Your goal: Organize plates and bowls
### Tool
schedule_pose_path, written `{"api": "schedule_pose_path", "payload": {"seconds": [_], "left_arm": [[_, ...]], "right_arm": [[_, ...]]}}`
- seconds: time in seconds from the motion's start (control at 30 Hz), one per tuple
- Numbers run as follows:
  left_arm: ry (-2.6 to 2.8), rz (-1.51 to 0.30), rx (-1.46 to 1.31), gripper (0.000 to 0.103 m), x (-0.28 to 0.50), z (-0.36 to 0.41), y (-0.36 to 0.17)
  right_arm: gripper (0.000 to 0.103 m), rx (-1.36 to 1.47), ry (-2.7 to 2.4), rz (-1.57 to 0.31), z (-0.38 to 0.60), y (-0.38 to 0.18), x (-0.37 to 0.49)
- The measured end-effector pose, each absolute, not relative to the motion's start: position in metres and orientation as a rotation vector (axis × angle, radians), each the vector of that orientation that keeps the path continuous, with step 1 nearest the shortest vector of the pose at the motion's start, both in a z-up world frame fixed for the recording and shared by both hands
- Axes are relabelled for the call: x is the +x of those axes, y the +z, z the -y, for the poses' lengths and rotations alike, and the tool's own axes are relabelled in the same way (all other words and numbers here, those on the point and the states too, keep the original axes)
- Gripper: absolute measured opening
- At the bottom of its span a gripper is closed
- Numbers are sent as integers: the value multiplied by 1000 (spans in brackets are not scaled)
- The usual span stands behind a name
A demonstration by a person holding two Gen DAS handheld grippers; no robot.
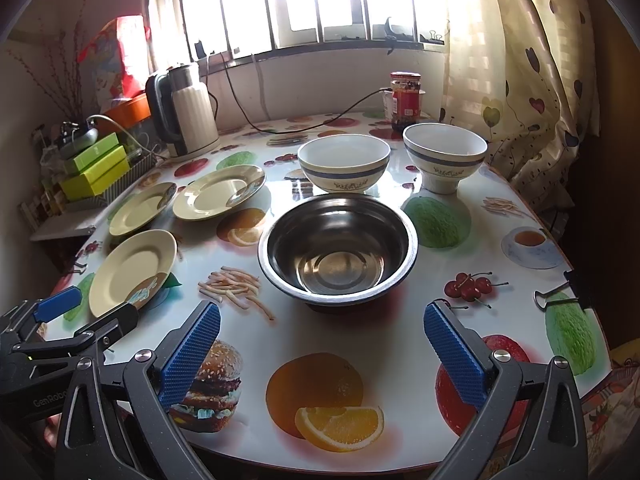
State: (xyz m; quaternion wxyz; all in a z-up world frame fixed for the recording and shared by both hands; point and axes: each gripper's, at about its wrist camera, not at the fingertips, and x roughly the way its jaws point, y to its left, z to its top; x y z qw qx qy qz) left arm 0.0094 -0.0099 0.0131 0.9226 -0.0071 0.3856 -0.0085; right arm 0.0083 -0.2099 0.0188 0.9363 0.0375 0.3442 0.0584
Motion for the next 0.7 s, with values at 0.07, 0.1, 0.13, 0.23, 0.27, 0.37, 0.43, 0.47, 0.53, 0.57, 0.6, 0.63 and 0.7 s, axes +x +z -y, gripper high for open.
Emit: {"api": "schedule_pose_path", "payload": {"seconds": [0.07,0.1,0.13,0.23,0.27,0.37,0.43,0.47,0.53,0.57,0.6,0.63,0.7], "left_arm": [[-17,-793,-14,95,10,10,13],[-18,-794,-14,95,9,10,13],[-17,-795,-15,95,10,10,13],[-15,-797,-16,95,11,10,13],[-15,-797,-17,95,11,10,13],[-14,-798,-17,95,11,10,12],[-15,-797,-18,95,11,10,13],[-15,-797,-17,95,11,10,13],[-16,-797,-18,95,11,10,13],[-15,-797,-18,95,11,10,12],[-16,-797,-18,95,11,10,13],[-17,-797,-18,95,11,10,12],[-20,-798,-20,95,11,10,12]], "right_arm": [[103,75,119,-704,210,19,9],[103,76,119,-704,210,19,8],[103,76,119,-704,210,18,8],[103,77,116,-706,211,18,9],[103,78,115,-707,211,18,9],[103,77,116,-706,211,18,9],[103,76,115,-706,211,18,9],[103,76,117,-706,211,18,9],[103,75,110,-704,211,18,9],[103,72,105,-702,211,18,9],[103,69,101,-701,212,19,9],[103,68,101,-699,212,19,9],[103,68,99,-702,211,20,10]]}}
